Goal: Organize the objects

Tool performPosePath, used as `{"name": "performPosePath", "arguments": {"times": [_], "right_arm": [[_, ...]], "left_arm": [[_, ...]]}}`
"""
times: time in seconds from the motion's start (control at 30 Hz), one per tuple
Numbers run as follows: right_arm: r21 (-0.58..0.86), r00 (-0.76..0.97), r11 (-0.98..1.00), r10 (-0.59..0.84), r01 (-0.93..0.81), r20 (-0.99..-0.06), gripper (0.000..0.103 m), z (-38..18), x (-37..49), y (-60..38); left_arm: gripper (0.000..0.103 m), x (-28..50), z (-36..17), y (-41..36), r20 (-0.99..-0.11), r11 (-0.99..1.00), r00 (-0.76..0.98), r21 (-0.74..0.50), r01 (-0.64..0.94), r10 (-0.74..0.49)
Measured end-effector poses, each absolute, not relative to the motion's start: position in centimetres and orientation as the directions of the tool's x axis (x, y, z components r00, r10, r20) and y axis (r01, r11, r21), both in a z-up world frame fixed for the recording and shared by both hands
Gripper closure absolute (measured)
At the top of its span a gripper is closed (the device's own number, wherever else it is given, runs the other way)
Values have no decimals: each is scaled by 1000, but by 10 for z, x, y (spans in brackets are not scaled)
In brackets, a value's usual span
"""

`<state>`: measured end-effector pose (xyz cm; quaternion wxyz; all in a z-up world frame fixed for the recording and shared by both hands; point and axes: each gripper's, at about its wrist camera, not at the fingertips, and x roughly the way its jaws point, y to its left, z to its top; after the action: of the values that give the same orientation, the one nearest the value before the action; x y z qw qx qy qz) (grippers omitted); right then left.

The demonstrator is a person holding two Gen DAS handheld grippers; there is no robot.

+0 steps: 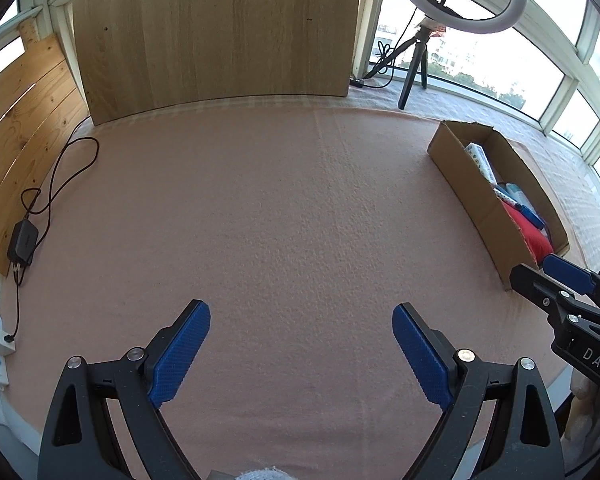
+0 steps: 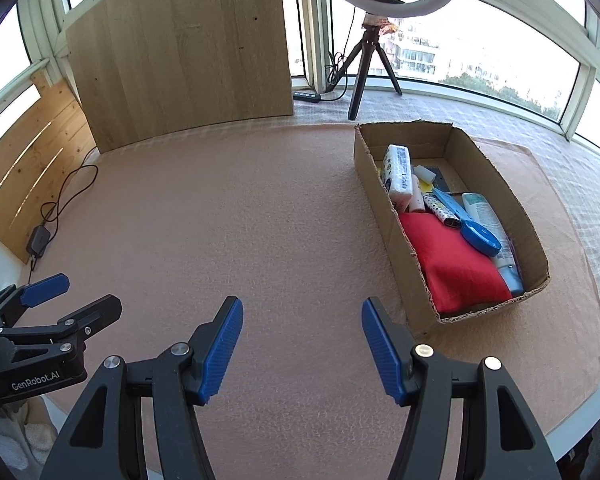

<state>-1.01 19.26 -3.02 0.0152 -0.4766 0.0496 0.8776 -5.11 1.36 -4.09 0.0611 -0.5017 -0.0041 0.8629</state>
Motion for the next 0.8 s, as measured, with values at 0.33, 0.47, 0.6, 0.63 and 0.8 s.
{"name": "performPosePath", "arguments": {"times": [0.33, 0.47, 0.6, 0.63, 0.8], "right_arm": [[66, -545, -995, -17, -69, -838, 45, -30, -11, 184], [67, -543, -996, -20, -67, -839, 45, -31, -12, 182], [63, -544, -996, -16, -68, -839, 45, -31, -12, 180], [62, -545, -996, -15, -69, -838, 45, -31, -12, 180], [60, -542, -995, -10, -74, -841, 45, -32, -13, 180]], "left_arm": [[8, -52, -39, 9, -864, -992, -490, -72, -101, 113], [8, -52, -40, 8, -864, -992, -490, -73, -98, 113], [8, -55, -40, 5, -866, -993, -488, -71, -94, 108], [8, -55, -41, 4, -866, -993, -488, -71, -92, 107], [8, -54, -42, 4, -868, -993, -486, -62, -99, 103]]}}
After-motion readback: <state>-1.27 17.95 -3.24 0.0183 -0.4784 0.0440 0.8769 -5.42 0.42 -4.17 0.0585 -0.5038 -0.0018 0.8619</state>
